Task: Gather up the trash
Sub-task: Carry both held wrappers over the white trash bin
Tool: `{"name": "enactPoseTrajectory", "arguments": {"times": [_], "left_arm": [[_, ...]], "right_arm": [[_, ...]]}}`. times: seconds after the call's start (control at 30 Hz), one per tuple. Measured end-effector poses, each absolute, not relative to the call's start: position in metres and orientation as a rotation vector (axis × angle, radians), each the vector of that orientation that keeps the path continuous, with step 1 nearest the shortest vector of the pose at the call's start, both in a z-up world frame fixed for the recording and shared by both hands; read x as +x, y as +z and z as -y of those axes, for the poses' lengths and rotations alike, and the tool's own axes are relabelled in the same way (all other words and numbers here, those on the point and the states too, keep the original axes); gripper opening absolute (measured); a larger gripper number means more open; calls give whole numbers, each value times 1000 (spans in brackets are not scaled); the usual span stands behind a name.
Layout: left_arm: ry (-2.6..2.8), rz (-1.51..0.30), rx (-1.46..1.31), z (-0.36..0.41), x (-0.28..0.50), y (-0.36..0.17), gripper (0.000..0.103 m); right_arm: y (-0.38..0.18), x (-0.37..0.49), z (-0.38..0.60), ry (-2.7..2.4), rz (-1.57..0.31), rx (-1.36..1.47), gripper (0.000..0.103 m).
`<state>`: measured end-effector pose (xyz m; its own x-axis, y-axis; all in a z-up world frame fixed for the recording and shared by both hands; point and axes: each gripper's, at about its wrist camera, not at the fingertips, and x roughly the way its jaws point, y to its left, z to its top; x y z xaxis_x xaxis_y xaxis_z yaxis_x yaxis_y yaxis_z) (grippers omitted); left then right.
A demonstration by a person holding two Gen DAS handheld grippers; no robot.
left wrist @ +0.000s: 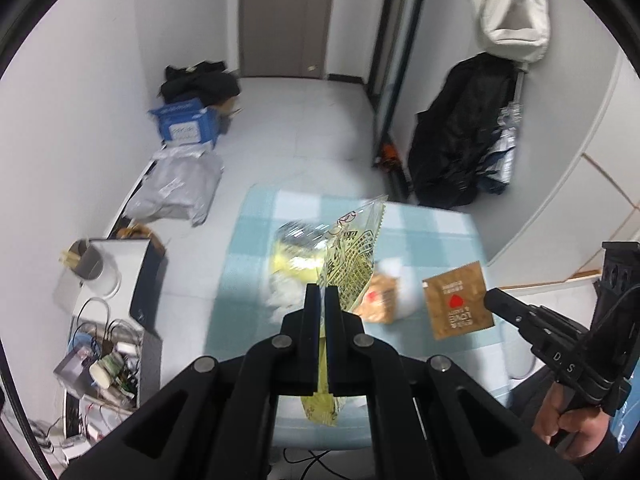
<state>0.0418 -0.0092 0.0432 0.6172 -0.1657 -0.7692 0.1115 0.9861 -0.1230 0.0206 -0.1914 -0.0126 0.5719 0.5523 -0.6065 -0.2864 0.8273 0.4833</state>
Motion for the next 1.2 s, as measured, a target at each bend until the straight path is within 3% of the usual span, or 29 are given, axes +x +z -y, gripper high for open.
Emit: {"name": "enactPoseTrajectory", "arguments": {"times": [0.3, 0.6, 0.83, 1.2], "left_arm": [[-371, -820, -33, 108, 61, 89, 0], [-640, -824, 37, 239, 74, 92, 0], [-792, -871, 141, 332, 86, 57, 0], [-934, -1057, 371, 456, 75, -69, 0]], "right_arm": [[61, -4, 290, 396, -653, 398, 0], [103, -48, 445, 126, -551, 462, 0], [67, -81, 538, -97, -602, 517, 0], [-62, -98, 621, -281, -789, 675, 0]]}}
